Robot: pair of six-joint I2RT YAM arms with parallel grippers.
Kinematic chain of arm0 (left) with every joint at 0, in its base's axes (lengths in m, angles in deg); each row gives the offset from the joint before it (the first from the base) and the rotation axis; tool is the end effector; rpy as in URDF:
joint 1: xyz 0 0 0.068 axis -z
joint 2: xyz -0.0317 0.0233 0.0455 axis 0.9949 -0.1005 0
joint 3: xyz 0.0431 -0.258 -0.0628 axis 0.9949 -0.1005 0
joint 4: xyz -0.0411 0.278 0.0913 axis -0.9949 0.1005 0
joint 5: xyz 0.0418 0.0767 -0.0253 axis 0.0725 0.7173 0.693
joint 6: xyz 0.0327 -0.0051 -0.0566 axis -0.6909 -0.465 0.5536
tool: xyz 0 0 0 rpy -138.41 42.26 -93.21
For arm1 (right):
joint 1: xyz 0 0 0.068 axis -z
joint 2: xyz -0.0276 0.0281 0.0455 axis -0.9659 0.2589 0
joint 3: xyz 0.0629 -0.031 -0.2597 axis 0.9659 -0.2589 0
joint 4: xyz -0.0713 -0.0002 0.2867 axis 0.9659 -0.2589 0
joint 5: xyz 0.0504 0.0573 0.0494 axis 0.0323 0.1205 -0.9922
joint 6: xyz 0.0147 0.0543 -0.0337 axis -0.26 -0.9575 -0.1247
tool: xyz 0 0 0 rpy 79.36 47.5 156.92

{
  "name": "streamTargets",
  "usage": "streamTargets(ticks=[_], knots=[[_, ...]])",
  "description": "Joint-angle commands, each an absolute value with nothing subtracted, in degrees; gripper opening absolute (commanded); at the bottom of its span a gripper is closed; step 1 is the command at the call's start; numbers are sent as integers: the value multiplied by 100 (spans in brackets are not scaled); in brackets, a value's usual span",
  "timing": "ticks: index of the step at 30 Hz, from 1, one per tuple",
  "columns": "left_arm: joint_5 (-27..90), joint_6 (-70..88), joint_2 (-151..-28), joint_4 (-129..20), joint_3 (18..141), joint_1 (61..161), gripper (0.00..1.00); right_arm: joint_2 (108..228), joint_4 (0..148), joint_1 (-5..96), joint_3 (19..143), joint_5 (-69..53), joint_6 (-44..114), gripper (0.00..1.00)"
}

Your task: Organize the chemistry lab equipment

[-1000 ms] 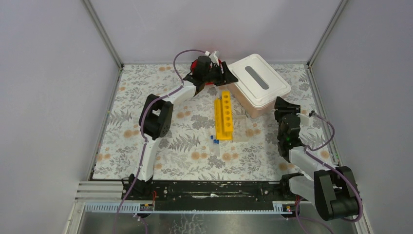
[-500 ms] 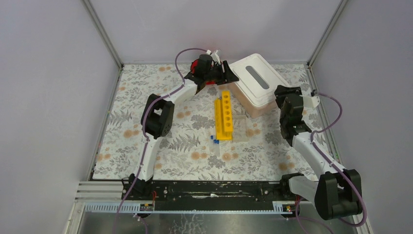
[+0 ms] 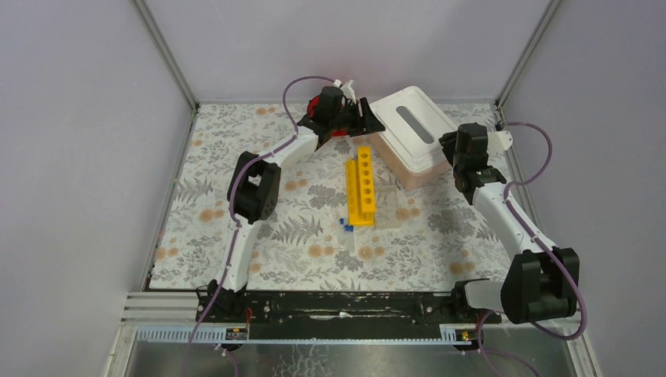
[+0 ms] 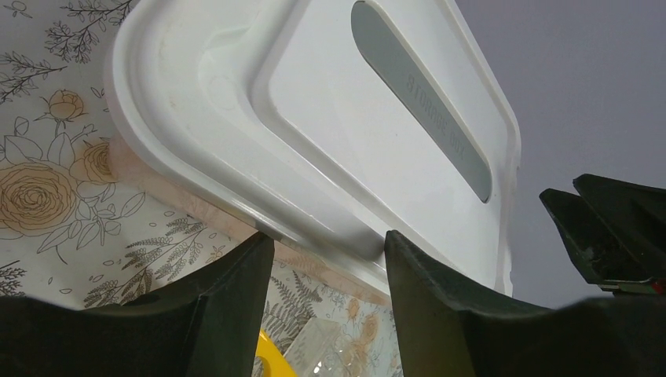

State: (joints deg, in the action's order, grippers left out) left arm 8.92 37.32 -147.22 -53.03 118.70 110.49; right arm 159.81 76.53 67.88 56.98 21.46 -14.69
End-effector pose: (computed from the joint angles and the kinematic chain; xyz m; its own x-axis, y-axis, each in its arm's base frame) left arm 0.5184 -0.2853 0.2095 -0.7709 -0.2318 -0.5932 0.4094 0.5331 -0.7404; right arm 0.3418 0.0236 0.2765 0.0141 0.7844 -0.6201 0.3985 0.5644 0.7229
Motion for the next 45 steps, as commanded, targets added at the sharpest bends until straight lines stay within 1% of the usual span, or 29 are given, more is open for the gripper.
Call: streamTargets(ticks=[1,8,15,17,18,20,22,23,45], knots=[[774,3541,-14799,-5277,12105,11077,61,16194,6869,6800,6367,1976,-1336,49],[764,3506,-14818,-5131,12148,11077,61,16534,6449,6805,6735,1818,-1288,49],[758,3469,-14835,-5063,12198,11077,61,16507,6083,6805,6909,1891,-1208,50],[756,3459,-14835,-5055,12188,11075,61,16549,5904,6805,7032,1889,-1163,52],[762,3453,-14835,-5042,12188,11073,61,16568,5822,6805,7089,1885,-1144,59],[756,3453,-14829,-5041,12178,11077,61,16591,5715,6805,7152,1866,-1101,69],[759,3449,-14816,-5045,12161,11077,61,16586,5640,6805,7193,1867,-1081,75],[766,3445,-14817,-5045,12159,11077,61,16572,5623,6805,7188,1873,-1074,76],[757,3381,-14844,-4961,12220,11077,61,16670,5295,6802,7004,1930,-1086,75]])
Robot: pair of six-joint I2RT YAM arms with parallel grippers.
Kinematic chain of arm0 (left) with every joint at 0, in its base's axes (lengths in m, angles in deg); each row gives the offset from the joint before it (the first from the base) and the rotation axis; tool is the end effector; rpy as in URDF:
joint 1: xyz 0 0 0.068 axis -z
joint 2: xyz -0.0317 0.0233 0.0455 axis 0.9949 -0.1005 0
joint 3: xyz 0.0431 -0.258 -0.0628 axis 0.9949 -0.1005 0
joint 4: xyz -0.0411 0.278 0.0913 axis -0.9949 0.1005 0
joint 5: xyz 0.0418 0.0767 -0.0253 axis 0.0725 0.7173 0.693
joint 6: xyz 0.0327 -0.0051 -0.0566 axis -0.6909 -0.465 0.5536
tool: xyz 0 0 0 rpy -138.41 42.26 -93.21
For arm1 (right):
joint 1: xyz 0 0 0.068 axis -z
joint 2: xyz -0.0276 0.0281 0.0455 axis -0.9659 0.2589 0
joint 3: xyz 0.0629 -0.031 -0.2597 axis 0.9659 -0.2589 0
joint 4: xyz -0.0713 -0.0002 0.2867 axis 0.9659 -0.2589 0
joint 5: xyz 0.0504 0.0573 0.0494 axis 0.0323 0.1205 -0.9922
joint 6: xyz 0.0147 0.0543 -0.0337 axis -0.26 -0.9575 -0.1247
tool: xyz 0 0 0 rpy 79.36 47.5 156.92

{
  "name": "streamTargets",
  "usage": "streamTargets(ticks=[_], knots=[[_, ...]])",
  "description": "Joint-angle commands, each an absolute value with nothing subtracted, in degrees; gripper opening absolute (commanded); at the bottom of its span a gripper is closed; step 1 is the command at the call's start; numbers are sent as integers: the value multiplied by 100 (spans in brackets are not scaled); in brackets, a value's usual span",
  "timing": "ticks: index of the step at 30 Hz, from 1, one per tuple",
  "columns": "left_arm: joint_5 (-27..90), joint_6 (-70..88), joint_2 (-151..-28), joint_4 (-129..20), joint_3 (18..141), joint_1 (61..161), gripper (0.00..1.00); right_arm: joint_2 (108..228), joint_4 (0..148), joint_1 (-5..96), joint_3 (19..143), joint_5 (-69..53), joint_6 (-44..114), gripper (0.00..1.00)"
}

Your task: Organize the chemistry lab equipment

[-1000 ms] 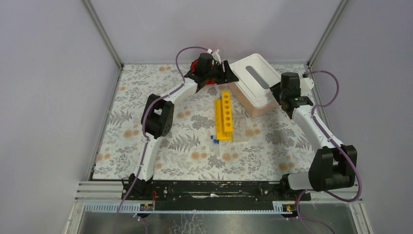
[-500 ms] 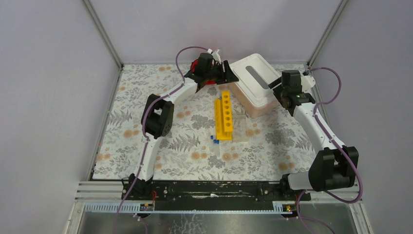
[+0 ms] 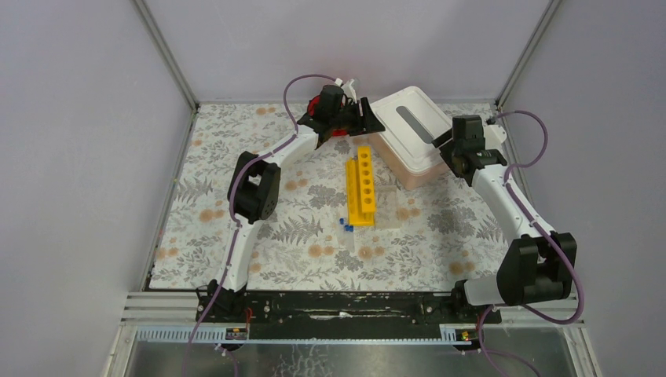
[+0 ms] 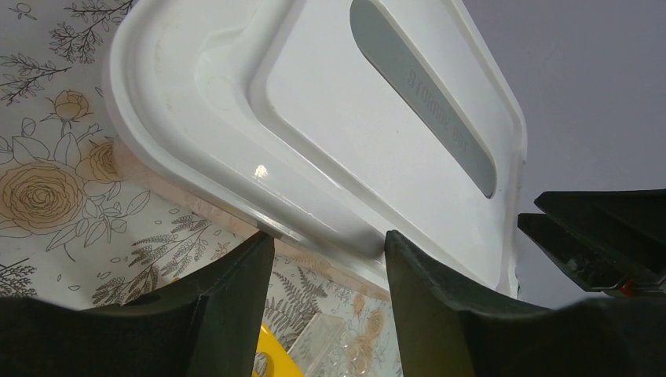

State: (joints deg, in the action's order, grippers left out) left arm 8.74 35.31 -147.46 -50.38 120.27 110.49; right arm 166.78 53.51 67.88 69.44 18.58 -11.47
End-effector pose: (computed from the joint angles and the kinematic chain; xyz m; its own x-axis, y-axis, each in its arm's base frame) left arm 0.5190 -0.2857 0.2128 -0.7697 -0.2052 -0.6046 0.4225 0.5462 -0.7233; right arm 0.3585 0.0282 0.2779 -0.2413 0.7364 -0.6320 0.5587 0.6379 0.5300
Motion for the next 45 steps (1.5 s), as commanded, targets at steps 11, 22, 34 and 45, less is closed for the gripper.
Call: streamTargets(ticks=[11,22,34,45], knots=[[767,3322,-14865,-4916,12209,11075,61,16894,5259,6827,6967,1940,-1145,73],[767,3296,-14955,-4848,12347,11075,61,17102,5249,6872,6959,1927,-1222,69],[767,3295,-15046,-4766,12489,11068,61,16934,5209,6911,6624,1874,-1324,64],[780,3295,-15090,-4719,12573,11076,61,16682,5249,6911,6385,1921,-1392,59]])
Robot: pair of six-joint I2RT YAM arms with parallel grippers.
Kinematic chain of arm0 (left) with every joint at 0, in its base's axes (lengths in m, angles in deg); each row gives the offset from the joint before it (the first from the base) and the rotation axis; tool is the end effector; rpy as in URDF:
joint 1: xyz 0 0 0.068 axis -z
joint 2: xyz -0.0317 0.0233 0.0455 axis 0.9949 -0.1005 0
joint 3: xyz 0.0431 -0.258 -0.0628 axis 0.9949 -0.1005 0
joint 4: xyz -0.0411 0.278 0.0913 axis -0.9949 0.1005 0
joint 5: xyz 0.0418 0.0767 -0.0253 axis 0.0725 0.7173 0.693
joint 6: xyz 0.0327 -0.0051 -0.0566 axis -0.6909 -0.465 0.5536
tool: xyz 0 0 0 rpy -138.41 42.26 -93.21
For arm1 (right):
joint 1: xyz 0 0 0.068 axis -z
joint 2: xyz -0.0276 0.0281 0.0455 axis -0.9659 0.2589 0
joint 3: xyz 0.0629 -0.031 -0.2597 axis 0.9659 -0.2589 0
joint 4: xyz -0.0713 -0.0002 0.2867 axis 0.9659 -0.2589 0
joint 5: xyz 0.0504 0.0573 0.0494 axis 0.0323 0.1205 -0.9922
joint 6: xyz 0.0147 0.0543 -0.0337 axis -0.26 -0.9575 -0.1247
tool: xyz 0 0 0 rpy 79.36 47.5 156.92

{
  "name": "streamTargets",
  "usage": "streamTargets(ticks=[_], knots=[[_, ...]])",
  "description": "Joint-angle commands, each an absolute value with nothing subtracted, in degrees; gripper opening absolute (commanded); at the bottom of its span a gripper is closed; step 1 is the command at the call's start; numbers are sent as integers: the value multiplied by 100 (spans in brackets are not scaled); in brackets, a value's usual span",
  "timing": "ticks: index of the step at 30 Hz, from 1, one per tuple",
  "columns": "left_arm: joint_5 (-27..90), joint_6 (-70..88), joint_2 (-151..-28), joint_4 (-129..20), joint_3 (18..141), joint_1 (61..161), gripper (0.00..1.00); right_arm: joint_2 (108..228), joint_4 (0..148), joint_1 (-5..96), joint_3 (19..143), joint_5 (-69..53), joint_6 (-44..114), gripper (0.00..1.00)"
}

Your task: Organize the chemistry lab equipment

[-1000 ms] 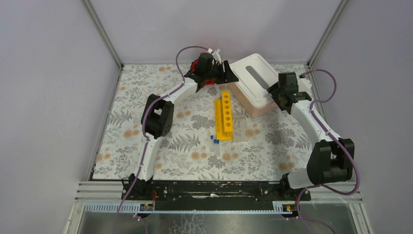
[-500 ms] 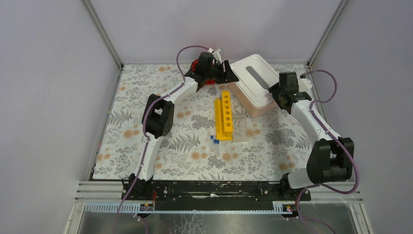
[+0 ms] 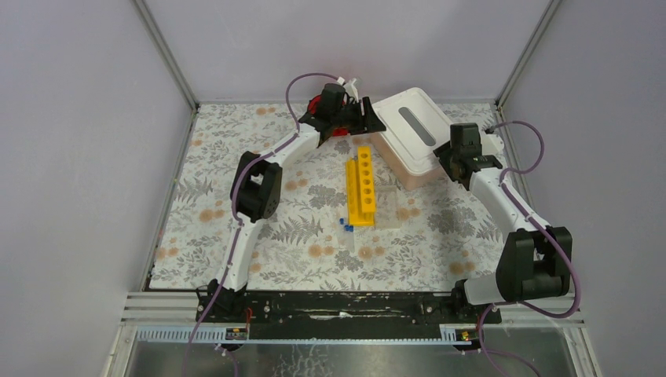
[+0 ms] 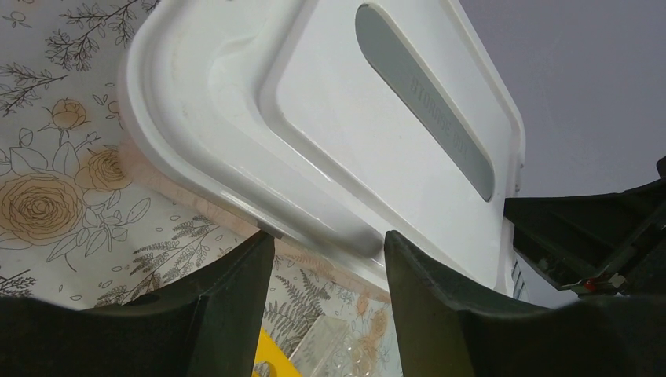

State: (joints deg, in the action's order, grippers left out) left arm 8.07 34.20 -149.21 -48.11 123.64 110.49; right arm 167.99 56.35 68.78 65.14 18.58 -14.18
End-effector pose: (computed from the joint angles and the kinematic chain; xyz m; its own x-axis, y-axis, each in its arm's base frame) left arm 0.5241 -0.2888 0.2142 -0.7709 -0.1858 -0.6093 0.4345 0.5461 -0.7163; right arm 0.3577 0.0224 0.2469 -0.2305 0.7660 -0.6001 0.6041 0.5961 0.5289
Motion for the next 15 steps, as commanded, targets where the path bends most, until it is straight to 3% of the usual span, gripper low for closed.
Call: streamTargets(ticks=[1,15], knots=[[784,3295,-15090,-4723,12575,11077,61,16668,5240,6915,6372,1918,-1400,59],[769,3241,-15226,-4575,12796,11075,61,16636,5465,6923,6019,1797,-1773,55]])
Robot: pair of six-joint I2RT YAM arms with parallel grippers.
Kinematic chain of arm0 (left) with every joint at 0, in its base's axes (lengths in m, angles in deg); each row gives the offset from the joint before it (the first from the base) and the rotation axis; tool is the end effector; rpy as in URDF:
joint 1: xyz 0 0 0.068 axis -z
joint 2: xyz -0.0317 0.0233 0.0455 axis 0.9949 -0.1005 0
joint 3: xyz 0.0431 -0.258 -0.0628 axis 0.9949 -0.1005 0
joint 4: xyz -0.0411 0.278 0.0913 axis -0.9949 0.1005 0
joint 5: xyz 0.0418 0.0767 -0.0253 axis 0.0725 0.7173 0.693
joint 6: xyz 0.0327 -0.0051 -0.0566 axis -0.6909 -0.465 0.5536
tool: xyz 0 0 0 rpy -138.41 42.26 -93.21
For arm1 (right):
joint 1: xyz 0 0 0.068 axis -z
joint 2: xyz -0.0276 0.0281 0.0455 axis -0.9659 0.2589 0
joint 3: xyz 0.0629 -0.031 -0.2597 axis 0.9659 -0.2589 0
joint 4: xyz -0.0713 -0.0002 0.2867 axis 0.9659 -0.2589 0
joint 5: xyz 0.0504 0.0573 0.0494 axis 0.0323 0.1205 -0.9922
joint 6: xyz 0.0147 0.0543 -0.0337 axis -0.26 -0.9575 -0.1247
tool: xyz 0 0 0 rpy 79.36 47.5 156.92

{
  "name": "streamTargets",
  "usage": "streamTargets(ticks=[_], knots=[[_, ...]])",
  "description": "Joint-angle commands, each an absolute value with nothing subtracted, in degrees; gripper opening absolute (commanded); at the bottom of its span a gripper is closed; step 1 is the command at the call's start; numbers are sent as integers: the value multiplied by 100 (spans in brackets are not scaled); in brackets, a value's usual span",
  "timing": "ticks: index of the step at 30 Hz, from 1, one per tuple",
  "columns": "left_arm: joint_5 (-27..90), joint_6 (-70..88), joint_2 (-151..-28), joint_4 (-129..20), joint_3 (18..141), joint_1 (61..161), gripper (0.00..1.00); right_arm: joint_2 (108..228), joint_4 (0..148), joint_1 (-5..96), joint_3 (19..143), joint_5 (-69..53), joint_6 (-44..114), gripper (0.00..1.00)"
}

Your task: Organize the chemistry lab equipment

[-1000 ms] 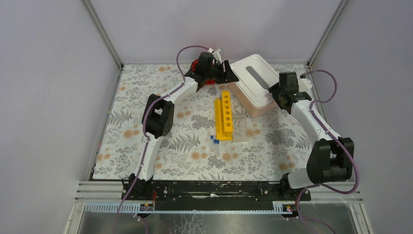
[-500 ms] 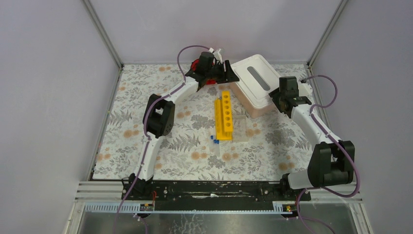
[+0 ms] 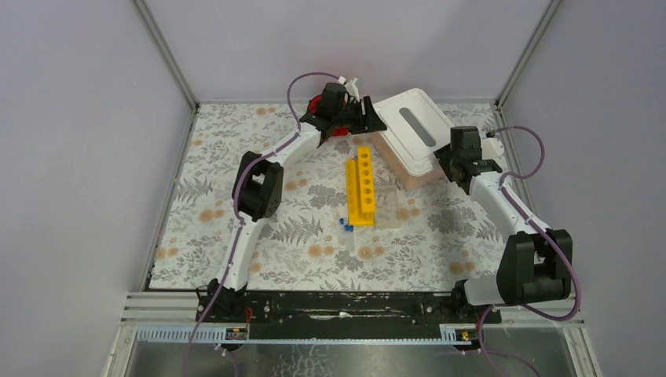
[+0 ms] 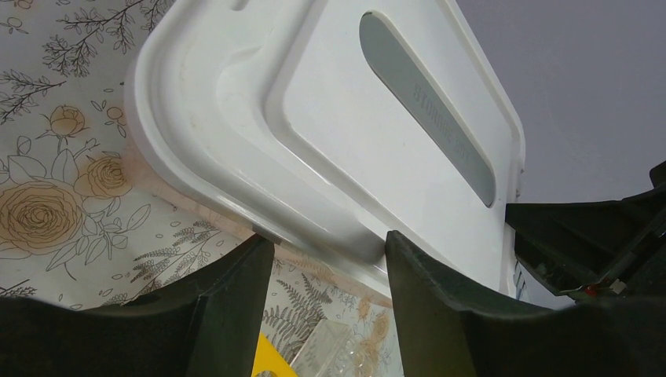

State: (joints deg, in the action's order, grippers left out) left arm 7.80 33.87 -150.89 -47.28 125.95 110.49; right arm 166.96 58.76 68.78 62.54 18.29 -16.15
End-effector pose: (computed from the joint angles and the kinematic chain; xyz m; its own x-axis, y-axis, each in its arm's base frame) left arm 0.5289 -0.2914 0.2115 -0.7716 -0.1794 -0.6103 0.4385 0.5451 -0.7146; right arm 0.3530 0.0221 0.2397 -0.2045 0.7880 -0.5808 0.6015 0.5692 0.5605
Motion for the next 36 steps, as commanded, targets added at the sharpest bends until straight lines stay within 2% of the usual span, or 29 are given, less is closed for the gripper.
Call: streamTargets(ticks=[1,12,14,18,21,25,27,36], knots=[[772,3242,-15242,-4557,12808,11076,62,16644,5491,6928,5984,1718,-1841,54],[793,3243,-15248,-4529,12775,11059,63,16418,5699,6935,5633,1485,-2075,55],[800,3261,-15248,-4525,12777,11059,63,16491,5694,6937,5639,1470,-2046,52],[835,3260,-15180,-4527,12727,11055,64,16576,5868,6933,5601,1405,-1950,39],[862,3280,-15065,-4604,12607,11007,66,16575,6051,6934,5562,1411,-1688,20],[863,3393,-14846,-4823,12328,10871,68,16600,6275,6953,5560,1332,-1163,4],[865,3433,-14739,-4919,12176,10799,68,16594,6429,6978,5531,1213,-896,0],[951,3455,-14146,-5192,11524,10493,69,16522,6937,7225,5587,772,129,0]])
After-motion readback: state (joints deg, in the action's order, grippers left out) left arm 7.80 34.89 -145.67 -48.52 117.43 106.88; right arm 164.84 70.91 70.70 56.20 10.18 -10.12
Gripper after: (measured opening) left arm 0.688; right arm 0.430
